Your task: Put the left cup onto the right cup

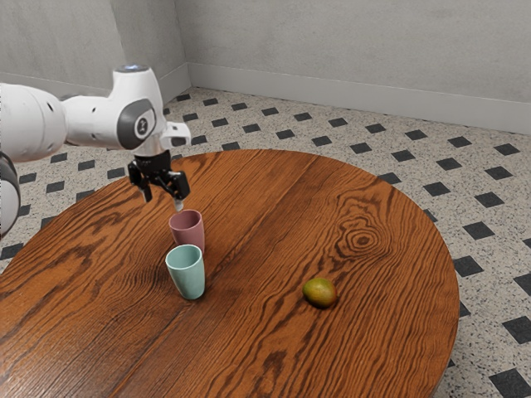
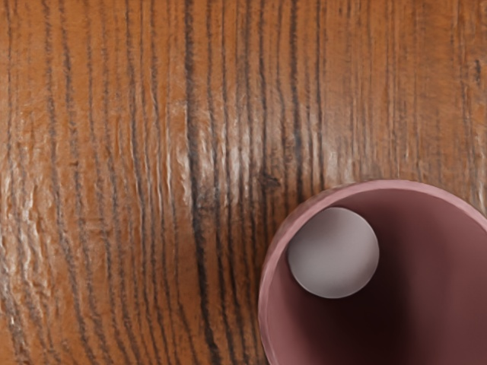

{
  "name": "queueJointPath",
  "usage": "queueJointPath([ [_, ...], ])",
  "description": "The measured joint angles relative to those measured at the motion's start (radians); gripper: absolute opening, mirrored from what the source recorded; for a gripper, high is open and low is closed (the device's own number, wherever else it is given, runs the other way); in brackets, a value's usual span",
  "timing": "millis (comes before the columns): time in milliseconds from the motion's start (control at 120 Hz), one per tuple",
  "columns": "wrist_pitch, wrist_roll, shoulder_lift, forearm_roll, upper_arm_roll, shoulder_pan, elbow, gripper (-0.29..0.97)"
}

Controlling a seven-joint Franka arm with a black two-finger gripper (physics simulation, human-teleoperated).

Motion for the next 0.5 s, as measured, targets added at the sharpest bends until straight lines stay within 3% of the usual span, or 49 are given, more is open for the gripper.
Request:
queueJointPath([
  [333,0.056,0.015,0.103,-0.058,0.002,0.019,0.016,0.67],
  [500,0.079,0.02,0.111,-0.08,-0.002,0.02,0.014,0.37],
])
